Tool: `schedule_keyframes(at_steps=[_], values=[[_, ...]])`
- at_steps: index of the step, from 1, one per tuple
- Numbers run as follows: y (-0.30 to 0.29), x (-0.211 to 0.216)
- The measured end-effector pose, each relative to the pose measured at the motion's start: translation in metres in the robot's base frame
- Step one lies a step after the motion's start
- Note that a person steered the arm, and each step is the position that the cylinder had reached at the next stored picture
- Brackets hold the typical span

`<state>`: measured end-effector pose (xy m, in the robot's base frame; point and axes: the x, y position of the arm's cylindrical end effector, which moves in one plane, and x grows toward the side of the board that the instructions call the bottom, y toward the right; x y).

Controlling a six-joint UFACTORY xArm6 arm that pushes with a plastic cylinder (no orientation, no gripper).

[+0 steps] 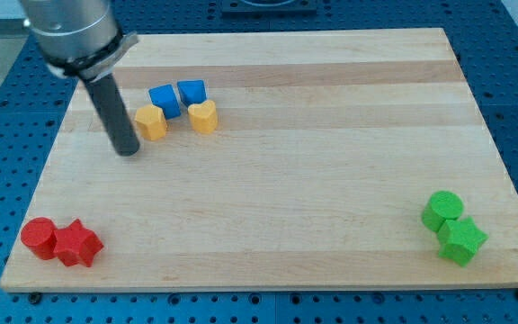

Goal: Push the yellow hexagon into the blue cube

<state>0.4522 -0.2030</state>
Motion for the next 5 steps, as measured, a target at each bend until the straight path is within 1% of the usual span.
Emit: schedule_keyframes(at_steps=[1, 2, 3, 4, 5], values=[[-0.04, 0.016], [-0.087, 0.016], [-0.102, 0.018], [-0.102, 0.054], [-0.102, 0.071]])
